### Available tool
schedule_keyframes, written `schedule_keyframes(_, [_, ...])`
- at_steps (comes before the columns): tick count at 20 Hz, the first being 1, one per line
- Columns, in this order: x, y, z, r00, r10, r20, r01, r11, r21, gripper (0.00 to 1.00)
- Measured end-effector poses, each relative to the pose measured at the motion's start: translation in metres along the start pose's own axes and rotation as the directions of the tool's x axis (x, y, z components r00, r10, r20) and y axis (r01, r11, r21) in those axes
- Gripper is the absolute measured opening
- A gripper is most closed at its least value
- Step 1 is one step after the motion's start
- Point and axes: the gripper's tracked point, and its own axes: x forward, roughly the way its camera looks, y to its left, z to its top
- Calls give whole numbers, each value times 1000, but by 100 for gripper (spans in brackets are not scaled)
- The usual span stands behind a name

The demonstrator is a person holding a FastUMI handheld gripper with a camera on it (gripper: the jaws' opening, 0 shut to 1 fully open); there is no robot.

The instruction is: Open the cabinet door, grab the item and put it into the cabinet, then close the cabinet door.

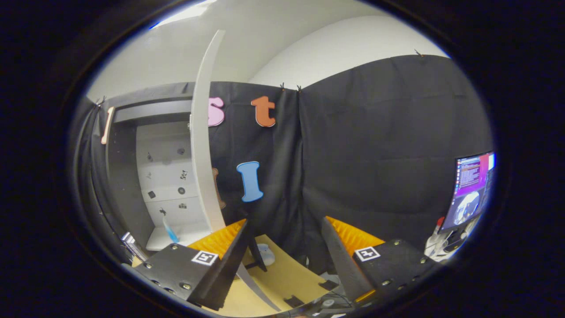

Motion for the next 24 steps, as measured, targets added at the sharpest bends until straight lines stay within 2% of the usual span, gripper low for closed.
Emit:
schedule_keyframes(9, [-4, 47, -6, 980, 199, -19, -199, 980, -10, 96])
schedule_keyframes(17, [-29, 121, -13, 903, 425, -55, -426, 905, -7, 96])
schedule_keyframes(24, [-33, 166, -19, 839, 539, -76, -539, 842, 19, 96])
